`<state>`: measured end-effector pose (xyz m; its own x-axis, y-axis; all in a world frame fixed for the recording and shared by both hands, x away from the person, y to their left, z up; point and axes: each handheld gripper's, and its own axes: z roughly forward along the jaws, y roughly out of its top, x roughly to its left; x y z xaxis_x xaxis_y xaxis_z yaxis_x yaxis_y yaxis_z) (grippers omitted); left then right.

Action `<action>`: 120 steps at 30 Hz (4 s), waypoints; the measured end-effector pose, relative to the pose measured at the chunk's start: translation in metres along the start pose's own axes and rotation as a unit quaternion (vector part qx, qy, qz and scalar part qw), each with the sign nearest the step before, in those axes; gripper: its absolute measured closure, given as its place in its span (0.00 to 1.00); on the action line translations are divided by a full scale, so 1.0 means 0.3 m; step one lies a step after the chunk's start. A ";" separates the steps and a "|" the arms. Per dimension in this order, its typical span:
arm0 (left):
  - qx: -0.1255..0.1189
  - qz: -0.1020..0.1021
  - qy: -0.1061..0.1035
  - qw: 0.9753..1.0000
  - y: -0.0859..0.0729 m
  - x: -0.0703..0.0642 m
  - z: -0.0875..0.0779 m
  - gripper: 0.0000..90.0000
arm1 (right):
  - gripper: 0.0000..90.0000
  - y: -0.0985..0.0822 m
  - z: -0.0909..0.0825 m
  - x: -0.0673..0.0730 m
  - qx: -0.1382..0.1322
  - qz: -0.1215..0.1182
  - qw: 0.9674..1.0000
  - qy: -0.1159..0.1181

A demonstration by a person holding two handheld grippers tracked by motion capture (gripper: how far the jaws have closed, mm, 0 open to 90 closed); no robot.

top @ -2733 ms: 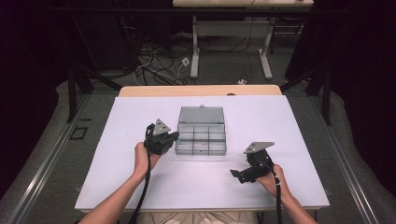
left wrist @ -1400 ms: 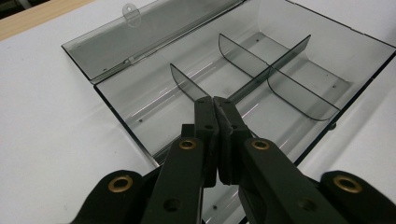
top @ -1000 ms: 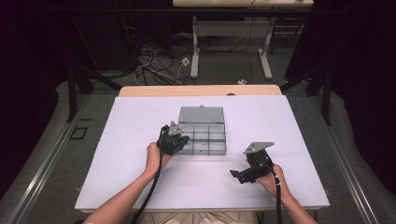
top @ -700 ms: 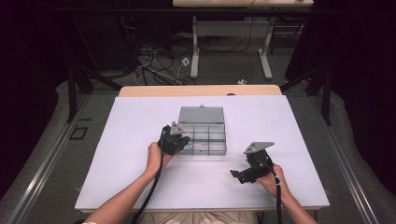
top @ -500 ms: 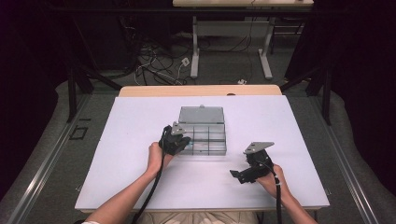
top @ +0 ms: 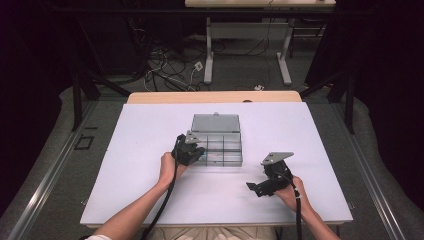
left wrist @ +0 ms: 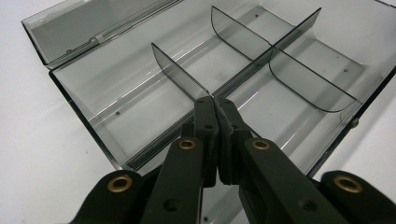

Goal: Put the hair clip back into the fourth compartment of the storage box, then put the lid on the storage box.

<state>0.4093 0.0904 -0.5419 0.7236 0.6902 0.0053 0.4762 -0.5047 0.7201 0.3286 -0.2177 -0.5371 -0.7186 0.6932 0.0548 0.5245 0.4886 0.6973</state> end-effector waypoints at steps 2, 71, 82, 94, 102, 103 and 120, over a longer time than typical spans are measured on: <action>0.001 -0.003 -0.003 1.000 0.000 -0.002 0.001 0.99 | 0.02 0.000 -0.001 -0.001 0.000 0.000 1.000 0.001; 0.049 0.028 -0.026 0.998 0.105 0.033 0.027 0.00 | 0.03 0.006 0.016 -0.005 -0.002 -0.006 1.000 -0.001; 0.072 0.024 -0.026 0.997 0.108 0.041 0.054 0.01 | 0.03 0.009 0.014 -0.006 0.011 -0.008 1.000 -0.004; 0.069 0.023 -0.024 0.997 0.107 0.038 0.056 0.23 | 0.03 0.002 0.011 -0.010 0.008 -0.003 1.000 -0.005; 0.077 0.033 -0.024 0.996 0.098 0.024 0.073 0.44 | 0.03 0.001 0.011 -0.011 0.010 -0.003 1.000 -0.004; 0.078 0.034 -0.024 0.996 0.097 0.023 0.075 0.47 | 0.03 0.000 0.015 -0.011 0.006 -0.002 1.000 -0.004; 0.079 0.030 -0.013 0.996 0.093 0.000 0.086 0.63 | 0.04 0.010 0.013 -0.022 0.008 -0.004 1.000 -0.008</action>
<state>0.4355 0.0628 -0.5398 0.7644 0.6442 0.0255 0.5032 -0.6209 0.6011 0.3367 -0.2188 -0.5380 -0.7155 0.6975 0.0384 0.5262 0.5019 0.6865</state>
